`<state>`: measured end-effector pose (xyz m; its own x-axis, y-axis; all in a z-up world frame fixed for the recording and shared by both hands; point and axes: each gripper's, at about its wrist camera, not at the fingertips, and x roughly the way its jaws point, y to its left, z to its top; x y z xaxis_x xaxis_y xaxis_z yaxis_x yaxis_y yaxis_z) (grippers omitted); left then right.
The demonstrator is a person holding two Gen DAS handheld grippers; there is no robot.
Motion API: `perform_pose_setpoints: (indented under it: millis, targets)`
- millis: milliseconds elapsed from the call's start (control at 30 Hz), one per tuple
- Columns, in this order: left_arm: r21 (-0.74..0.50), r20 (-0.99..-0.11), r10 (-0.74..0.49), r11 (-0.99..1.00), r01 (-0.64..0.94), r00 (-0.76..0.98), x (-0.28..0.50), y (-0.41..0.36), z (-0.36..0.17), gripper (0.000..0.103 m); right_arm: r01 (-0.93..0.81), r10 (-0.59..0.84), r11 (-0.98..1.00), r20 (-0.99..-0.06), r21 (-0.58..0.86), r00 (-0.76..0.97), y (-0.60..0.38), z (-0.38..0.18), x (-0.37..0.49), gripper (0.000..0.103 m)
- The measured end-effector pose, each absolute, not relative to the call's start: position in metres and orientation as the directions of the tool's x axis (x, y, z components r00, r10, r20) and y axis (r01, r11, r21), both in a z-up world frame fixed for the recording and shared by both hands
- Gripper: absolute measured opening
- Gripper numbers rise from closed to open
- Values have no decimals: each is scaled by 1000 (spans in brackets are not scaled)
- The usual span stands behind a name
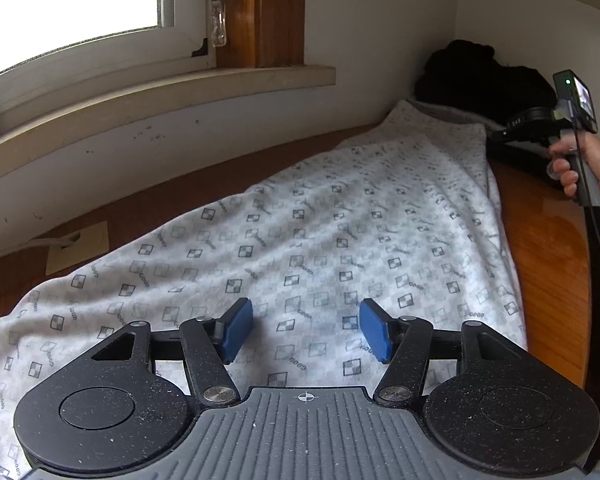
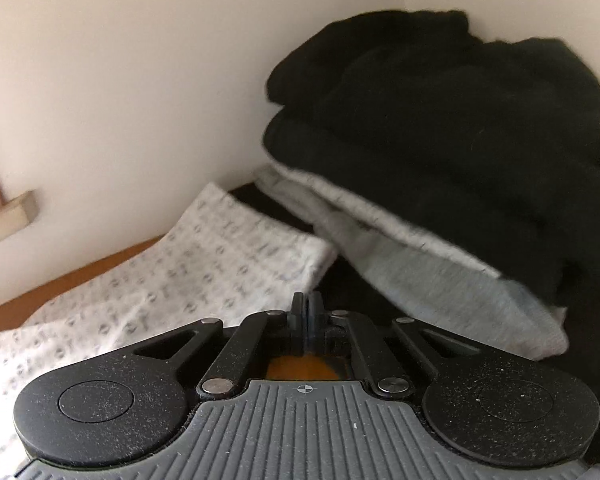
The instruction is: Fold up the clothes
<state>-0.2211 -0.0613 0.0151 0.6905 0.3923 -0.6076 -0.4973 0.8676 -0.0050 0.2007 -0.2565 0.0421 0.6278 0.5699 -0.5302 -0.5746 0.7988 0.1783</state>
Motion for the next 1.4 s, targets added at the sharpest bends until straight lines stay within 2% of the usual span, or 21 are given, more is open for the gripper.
perform_pose_setpoints:
  millis: [67, 100, 133, 367, 400, 433, 533, 700, 967, 1067, 1133, 1233, 1400]
  targets:
    - [-10, -608, 392, 866, -500, 691, -222, -61, 15, 64, -574, 588, 788, -547, 222, 596, -255, 36, 204, 20]
    - [-12, -608, 392, 865, -502, 691, -222, -61, 15, 65, -571, 594, 785, -552, 240, 584, -254, 34, 206, 30]
    - [-14, -607, 392, 864, -503, 691, -222, -61, 15, 65, -569, 599, 783, -556, 253, 577, -253, 31, 207, 34]
    - [-17, -609, 391, 863, -505, 690, -222, -61, 14, 67, -579, 622, 763, -573, 289, 534, -233, 21, 214, 35]
    - [-20, -608, 390, 863, -504, 691, -223, -60, 14, 67, -585, 627, 758, -568, 288, 533, -231, 21, 214, 30]
    - [-22, -608, 388, 864, -504, 692, -223, -60, 14, 68, -591, 628, 758, -556, 276, 545, -231, 23, 212, 12]
    - [-25, -608, 384, 865, -500, 694, -223, -60, 14, 69, -609, 625, 765, -470, 208, 623, -237, 37, 200, 3]
    - [-35, -607, 359, 879, -475, 709, -225, -62, 14, 71, -565, 558, 818, -379, 104, 738, -264, 66, 181, 1]
    - [-39, -600, 330, 898, -439, 729, -232, -79, 18, 77, -543, 503, 837, -484, 68, 716, -289, 37, 181, 3]
    - [-43, -567, 374, 876, -480, 734, -249, -73, 31, 77, -547, 513, 833, -494, 87, 702, -291, 33, 180, 14]
    - [-47, -543, 423, 847, -529, 725, -271, -62, 42, 78, -560, 524, 824, -495, 89, 693, -290, 31, 174, 32]
    - [-29, -533, 511, 786, -618, 675, -314, -41, 51, 80, -581, 542, 810, -483, 81, 688, -285, 28, 171, 45]
    - [64, -562, 654, 645, -761, 507, -383, 4, 47, 80, -591, 534, 806, -472, 34, 702, -278, 26, 168, 46]
